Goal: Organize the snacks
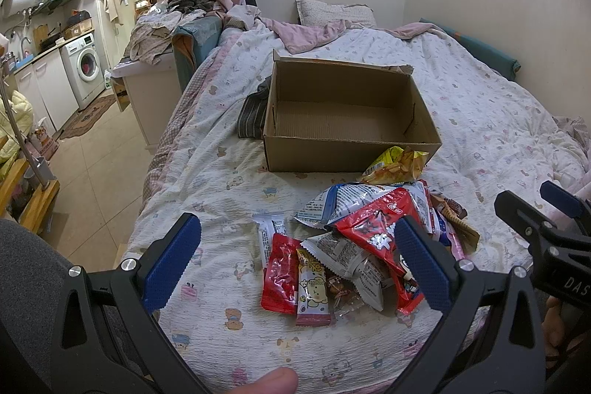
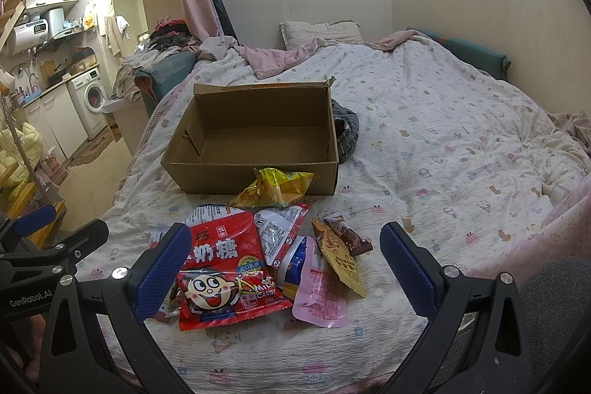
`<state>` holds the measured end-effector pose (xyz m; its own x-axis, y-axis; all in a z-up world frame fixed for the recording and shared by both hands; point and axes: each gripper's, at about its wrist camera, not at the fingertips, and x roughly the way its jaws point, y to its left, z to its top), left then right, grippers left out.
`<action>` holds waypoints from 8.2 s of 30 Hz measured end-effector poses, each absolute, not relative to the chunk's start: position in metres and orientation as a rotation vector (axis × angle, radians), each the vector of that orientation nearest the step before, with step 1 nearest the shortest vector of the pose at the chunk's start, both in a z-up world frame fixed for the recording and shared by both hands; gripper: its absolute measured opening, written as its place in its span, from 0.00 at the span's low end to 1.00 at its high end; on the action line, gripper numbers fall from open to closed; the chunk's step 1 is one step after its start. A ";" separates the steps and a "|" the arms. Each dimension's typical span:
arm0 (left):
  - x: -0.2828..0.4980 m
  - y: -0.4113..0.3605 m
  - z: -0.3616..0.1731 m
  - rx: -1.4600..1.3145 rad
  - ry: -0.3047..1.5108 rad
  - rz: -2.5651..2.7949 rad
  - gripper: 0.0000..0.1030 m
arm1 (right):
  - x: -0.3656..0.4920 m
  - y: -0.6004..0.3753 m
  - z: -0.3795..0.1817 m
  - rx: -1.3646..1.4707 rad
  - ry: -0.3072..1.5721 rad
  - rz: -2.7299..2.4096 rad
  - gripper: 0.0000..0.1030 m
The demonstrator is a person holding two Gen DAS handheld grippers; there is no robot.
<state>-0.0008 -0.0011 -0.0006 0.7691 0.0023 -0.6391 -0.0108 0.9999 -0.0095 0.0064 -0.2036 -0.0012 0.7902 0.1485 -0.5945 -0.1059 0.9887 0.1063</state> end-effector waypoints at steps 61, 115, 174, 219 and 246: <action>0.046 0.006 0.038 -0.070 0.773 -0.006 1.00 | 0.055 -0.249 0.040 0.231 0.726 0.171 1.00; 0.150 0.088 -0.074 -0.225 1.258 0.211 1.00 | 0.148 -0.283 -0.041 0.545 1.223 0.488 0.34; 0.212 0.039 0.045 -0.140 0.911 -0.006 0.27 | 0.204 -0.234 0.061 0.357 0.810 0.511 0.34; 0.299 -0.019 -0.038 -0.081 0.973 -0.070 0.28 | 0.298 -0.205 -0.046 0.336 1.025 0.367 0.35; 0.288 -0.011 -0.025 -0.074 0.920 -0.049 0.80 | 0.296 -0.212 -0.033 0.354 0.947 0.373 0.89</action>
<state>0.2883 -0.0105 -0.0246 0.6053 -0.0737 -0.7926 0.0103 0.9963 -0.0848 0.2963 -0.2119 -0.0327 0.5302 0.4565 -0.7145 -0.1525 0.8803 0.4493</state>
